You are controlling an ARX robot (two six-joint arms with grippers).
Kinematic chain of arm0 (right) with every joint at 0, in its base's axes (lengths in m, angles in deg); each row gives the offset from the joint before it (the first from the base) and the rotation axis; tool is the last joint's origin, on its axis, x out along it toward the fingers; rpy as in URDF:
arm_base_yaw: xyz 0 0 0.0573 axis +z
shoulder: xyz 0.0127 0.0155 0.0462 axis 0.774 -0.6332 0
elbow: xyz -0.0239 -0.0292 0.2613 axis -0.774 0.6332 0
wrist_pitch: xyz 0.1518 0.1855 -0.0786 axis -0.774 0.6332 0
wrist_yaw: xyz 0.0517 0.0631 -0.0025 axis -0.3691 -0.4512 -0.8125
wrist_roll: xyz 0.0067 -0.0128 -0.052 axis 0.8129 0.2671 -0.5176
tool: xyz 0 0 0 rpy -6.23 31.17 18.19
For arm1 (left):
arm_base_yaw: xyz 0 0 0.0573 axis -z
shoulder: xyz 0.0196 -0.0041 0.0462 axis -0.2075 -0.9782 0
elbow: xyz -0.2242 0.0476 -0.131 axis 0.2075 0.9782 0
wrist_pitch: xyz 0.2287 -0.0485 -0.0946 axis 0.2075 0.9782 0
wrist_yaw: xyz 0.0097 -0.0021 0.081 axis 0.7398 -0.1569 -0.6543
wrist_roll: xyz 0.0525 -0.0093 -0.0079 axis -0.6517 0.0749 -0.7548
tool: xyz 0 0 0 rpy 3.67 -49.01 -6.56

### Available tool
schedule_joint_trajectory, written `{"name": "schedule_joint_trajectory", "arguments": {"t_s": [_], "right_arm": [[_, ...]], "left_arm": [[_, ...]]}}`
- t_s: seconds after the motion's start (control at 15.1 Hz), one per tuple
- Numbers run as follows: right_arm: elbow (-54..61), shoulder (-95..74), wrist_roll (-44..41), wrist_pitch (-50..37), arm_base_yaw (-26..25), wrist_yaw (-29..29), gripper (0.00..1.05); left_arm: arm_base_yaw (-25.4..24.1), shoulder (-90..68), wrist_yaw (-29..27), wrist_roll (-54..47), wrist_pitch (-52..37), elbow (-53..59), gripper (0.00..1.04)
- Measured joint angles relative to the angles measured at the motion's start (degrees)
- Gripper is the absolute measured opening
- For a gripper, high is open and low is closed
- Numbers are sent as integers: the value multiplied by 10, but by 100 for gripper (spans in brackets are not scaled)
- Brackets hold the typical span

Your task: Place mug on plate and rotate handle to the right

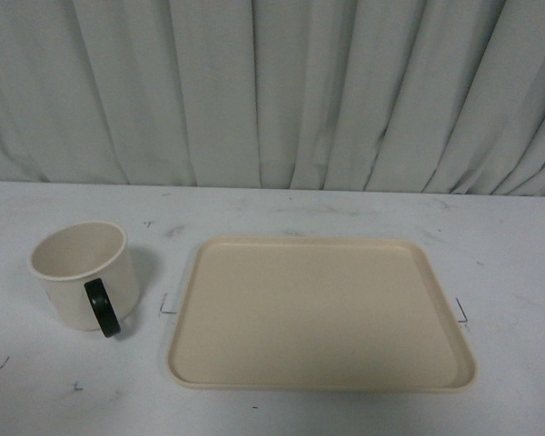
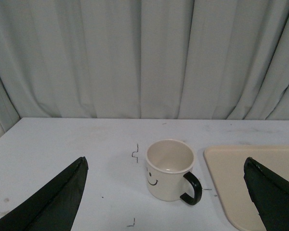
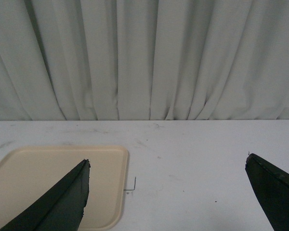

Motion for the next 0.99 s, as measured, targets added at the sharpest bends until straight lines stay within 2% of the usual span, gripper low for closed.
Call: {"name": "schedule_joint_trajectory", "arguments": {"t_s": [0.99], "right_arm": [[0,0,0,0,0,0,98]], "left_arm": [[0,0,0,0,0,0,98]]}}
